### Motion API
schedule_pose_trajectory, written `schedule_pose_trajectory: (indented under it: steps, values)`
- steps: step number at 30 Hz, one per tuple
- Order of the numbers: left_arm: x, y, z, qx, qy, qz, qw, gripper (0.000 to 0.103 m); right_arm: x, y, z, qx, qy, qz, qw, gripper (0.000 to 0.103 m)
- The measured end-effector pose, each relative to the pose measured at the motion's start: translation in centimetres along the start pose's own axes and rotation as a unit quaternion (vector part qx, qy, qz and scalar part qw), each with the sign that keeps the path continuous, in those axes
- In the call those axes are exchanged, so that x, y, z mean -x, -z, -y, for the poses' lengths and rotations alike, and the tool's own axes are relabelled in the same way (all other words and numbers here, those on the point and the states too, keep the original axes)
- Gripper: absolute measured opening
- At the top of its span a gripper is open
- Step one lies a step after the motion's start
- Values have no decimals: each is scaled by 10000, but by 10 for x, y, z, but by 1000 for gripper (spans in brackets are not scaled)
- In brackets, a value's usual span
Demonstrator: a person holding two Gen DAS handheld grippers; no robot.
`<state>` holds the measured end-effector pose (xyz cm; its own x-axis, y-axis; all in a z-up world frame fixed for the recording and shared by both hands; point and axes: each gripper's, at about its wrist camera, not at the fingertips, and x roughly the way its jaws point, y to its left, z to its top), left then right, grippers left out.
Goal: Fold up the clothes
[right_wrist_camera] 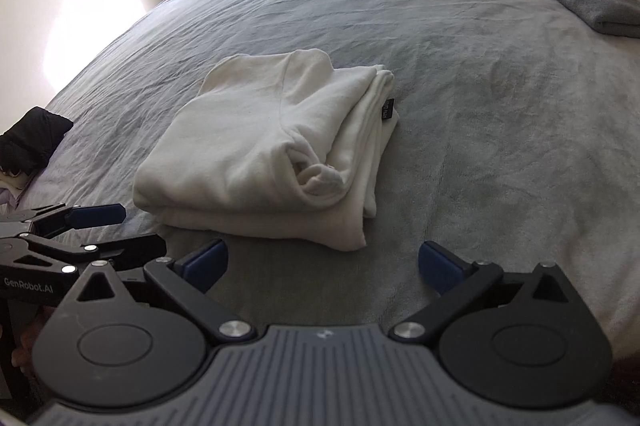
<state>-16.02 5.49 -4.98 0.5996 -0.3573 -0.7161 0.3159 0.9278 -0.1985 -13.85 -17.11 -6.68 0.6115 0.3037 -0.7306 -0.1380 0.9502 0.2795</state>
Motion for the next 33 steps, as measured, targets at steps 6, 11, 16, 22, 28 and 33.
schedule_pose_trajectory:
  steps: [6, 11, 16, 22, 28, 33]
  values:
    - [-6, -3, 2, -139, -305, -414, 9986, 102, 5, 2, 1, 10, 36, -106, 9999, 103]
    - [-11, -2, 8, -458, -598, -601, 9953, 102, 6, 1, 6, -97, 195, -156, 9996, 103]
    - [-17, -1, 13, -678, -803, -736, 9917, 102, 3, 0, 7, -126, 309, -254, 9991, 103]
    - [-17, -1, 12, -841, -753, -710, 9911, 102, -1, 1, 8, -197, 411, -245, 9987, 103]
    - [-17, -3, 8, -1005, -664, -782, 9896, 102, -3, 0, 7, -43, 418, -333, 9986, 103]
    - [-18, -14, 8, -1145, -578, -1040, 9863, 102, -9, -4, -3, 527, 531, -709, 9947, 103]
